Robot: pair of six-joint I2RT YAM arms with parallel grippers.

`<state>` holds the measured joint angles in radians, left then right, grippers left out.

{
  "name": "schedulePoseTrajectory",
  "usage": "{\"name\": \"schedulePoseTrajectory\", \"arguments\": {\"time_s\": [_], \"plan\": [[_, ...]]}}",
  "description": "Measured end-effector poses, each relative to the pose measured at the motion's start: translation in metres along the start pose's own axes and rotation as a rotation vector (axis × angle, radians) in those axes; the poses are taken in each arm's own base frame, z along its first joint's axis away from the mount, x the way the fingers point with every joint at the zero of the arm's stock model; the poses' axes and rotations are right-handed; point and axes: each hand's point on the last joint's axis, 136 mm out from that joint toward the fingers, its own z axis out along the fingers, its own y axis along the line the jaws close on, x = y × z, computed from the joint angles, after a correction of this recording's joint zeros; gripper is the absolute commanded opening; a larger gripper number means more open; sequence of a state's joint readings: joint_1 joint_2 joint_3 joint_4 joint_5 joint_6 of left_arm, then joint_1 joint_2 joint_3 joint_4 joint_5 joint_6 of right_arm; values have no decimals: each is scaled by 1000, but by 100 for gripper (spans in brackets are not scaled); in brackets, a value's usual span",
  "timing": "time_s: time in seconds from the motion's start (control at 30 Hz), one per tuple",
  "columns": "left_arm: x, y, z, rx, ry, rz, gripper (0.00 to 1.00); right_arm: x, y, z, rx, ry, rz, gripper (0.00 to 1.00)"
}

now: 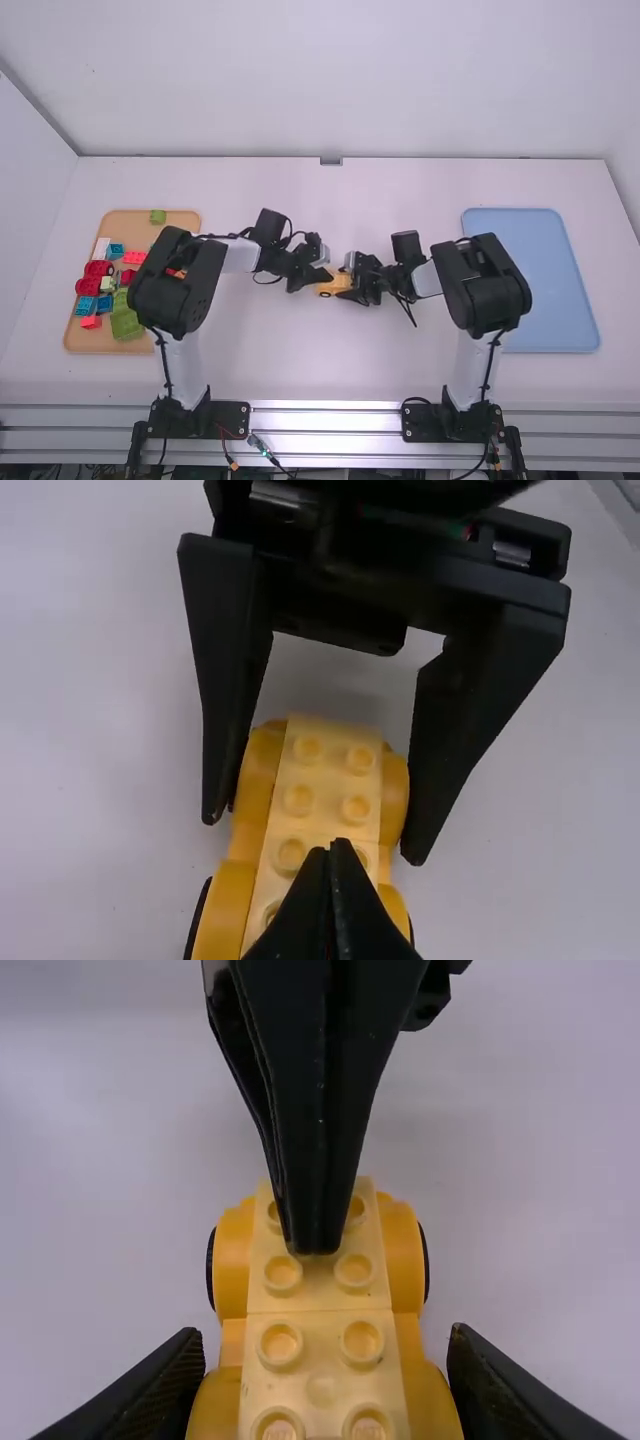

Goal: Assemble lego blocks to make yellow taxi

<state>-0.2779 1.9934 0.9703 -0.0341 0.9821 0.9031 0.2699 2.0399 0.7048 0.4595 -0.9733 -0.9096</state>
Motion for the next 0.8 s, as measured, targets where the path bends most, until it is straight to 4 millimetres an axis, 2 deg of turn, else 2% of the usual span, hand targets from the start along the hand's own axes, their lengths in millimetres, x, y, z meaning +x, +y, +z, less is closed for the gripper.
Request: {"name": "schedulePoseTrajectory", "arguments": {"time_s": [0.17, 0.2, 0.27, 0.3, 0.33, 0.37, 0.4, 0.43, 0.5, 0.57, 0.67, 0.8], "plan": [[-1, -14, -21, 0, 98, -52, 5, -4, 8, 7, -29, -1, -15, 55], [-9, -14, -29, -18, 104, -34, 9, -3, 7, 7, -26, 0, -15, 55], [-43, -8, -51, -92, 96, 50, 29, -3, 6, 6, -21, 1, -15, 57], [-48, -7, -54, -103, 93, 67, 34, -3, 6, 5, -21, 0, -16, 57], [-72, -3, -69, -162, 80, 130, 99, -4, 4, 5, -15, -3, -24, 58], [-89, -1, -80, -208, 71, 168, 99, -4, 3, 5, -9, -3, -30, 58], [-106, 0, -92, -259, 63, 199, 99, -4, 2, 5, -5, -2, -32, 63], [-112, 0, -98, -284, 61, 206, 99, -4, 2, 5, -5, -2, -33, 65], [-128, 0, -117, -368, 61, 189, 99, -2, 2, 5, -4, 9, -25, 88], [-132, 0, -126, -417, 70, 157, 99, 1, 2, 5, -2, 20, -19, 98], [-130, 7, -140, -514, 94, 45, 99, 3, -2, 5, 14, 43, 7, 99], [-116, 25, -157, -673, 127, -165, 99, 11, -6, -1, 46, 136, 65, 99]]}}
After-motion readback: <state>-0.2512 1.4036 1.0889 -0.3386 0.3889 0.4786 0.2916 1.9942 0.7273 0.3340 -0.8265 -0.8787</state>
